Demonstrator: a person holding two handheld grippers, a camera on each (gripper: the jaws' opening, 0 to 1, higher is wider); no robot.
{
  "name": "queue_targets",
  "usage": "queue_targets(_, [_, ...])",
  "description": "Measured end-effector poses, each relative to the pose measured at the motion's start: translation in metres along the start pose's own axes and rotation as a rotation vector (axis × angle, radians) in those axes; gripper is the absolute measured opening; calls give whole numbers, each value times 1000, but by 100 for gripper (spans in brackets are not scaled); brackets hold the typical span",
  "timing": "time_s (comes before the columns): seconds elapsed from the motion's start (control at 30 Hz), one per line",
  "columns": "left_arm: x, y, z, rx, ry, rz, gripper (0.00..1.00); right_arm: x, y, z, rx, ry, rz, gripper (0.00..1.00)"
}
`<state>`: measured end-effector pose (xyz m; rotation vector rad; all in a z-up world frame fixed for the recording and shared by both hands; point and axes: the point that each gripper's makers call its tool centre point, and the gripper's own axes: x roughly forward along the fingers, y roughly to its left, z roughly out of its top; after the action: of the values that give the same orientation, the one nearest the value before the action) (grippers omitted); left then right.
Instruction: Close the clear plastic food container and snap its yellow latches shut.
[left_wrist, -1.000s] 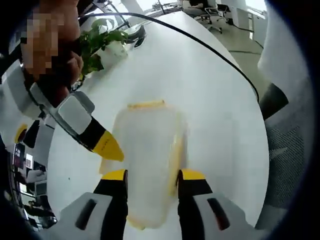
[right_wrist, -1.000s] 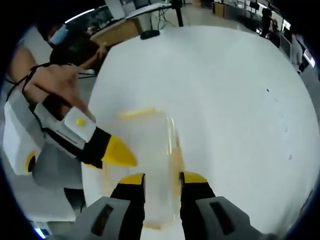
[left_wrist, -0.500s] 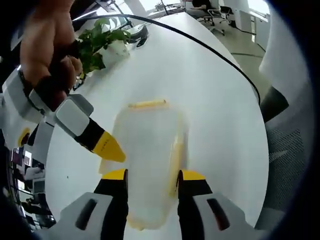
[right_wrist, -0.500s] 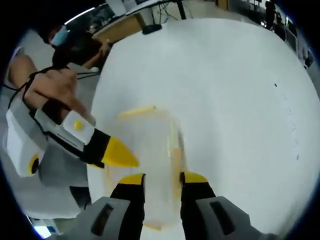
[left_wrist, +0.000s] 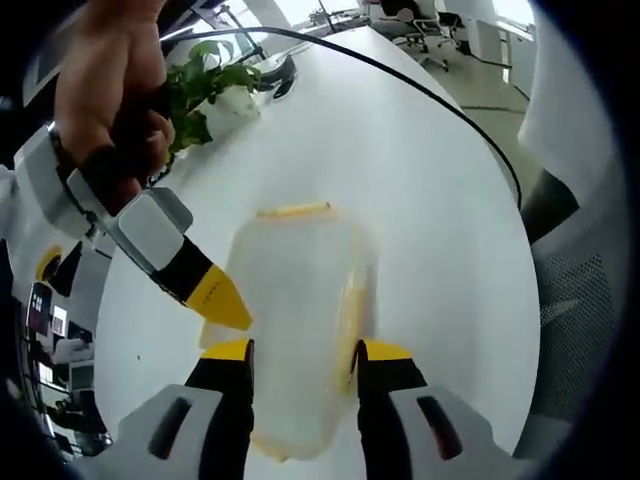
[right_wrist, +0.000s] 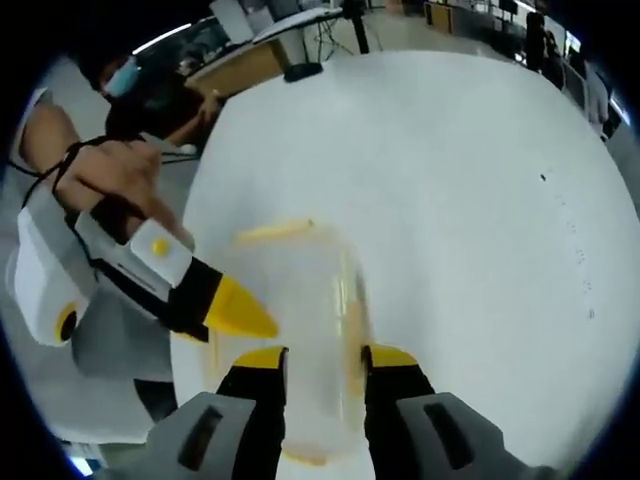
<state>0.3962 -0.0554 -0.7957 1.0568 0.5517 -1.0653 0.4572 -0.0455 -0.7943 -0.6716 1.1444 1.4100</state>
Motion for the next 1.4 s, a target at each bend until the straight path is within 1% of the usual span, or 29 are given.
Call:
queue_targets(0.17, [-1, 2, 1, 6, 3, -30, 40, 1, 1, 3, 2, -26, -13, 31])
queue_targets(0.33, [-2, 2, 1, -3, 12, -64, 41, -1, 2, 4, 0, -34, -30, 31])
queue_targets(0.5, [-3, -4, 0, 14, 21, -81, 47, -2, 1, 4, 11, -55, -51, 31])
queue_targets(0.6, [-3, -4, 0, 21, 22, -86, 48, -4, 0, 3, 15, -66, -68, 31])
queue_targets(0.7, [-4, -2, 1, -9, 19, -101, 48, -6, 2, 2, -1, -68, -78, 32])
queue_targets(0.83, [-5, -3, 3, -22, 3, -114, 51, -10, 5, 1, -11, -73, -88, 35])
queue_targets(0.97, [-7, -1, 3, -35, -6, -127, 54, -13, 5, -4, -22, -64, -103, 40])
queue_targets(1.1, [-10, 0, 3, -50, -17, -144, 56, -17, 8, -4, -16, -76, -111, 44])
queue_targets(1.2, [-12, -1, 1, -46, -17, -164, 59, -18, 10, -7, -23, -75, -122, 45])
queue_targets(1.4, [-14, 1, -7, -65, -4, -174, 63, -19, 15, -16, -33, -62, -142, 50])
